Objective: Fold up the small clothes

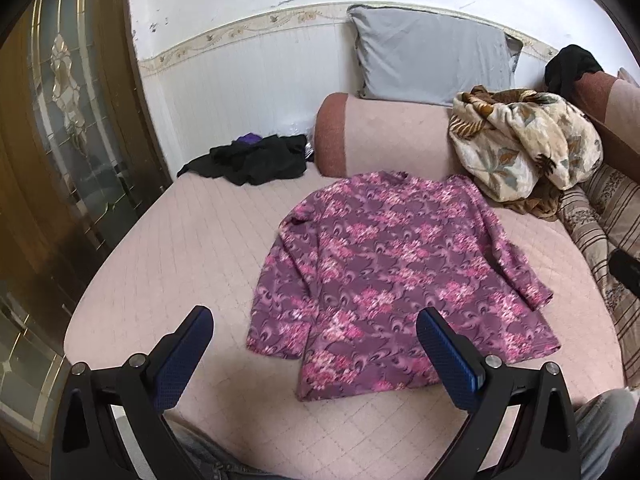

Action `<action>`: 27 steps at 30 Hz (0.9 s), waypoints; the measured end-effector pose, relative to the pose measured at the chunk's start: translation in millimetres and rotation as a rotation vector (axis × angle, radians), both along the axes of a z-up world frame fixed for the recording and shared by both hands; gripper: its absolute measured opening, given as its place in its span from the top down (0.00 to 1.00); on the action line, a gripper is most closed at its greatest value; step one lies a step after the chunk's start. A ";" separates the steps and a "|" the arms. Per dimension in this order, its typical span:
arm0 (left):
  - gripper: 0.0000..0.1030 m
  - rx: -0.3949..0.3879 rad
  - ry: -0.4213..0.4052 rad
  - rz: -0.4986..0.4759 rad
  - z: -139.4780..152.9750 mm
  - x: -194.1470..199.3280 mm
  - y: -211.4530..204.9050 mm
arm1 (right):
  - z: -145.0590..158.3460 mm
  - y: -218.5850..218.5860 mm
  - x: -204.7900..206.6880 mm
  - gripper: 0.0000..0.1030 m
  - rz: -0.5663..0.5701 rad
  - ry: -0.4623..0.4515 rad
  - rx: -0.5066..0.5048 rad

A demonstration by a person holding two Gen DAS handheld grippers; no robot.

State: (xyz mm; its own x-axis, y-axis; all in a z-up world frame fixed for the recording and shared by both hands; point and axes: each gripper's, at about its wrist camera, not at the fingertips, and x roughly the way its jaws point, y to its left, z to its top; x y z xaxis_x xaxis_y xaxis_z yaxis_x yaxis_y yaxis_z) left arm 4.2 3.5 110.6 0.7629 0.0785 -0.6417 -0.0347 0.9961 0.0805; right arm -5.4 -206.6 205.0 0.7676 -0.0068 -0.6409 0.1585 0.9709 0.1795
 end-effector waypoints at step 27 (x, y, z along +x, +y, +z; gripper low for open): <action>0.06 -0.301 0.396 -0.252 -130.6 254.6 -67.1 | -192.8 -190.8 267.5 0.45 -0.016 0.444 0.396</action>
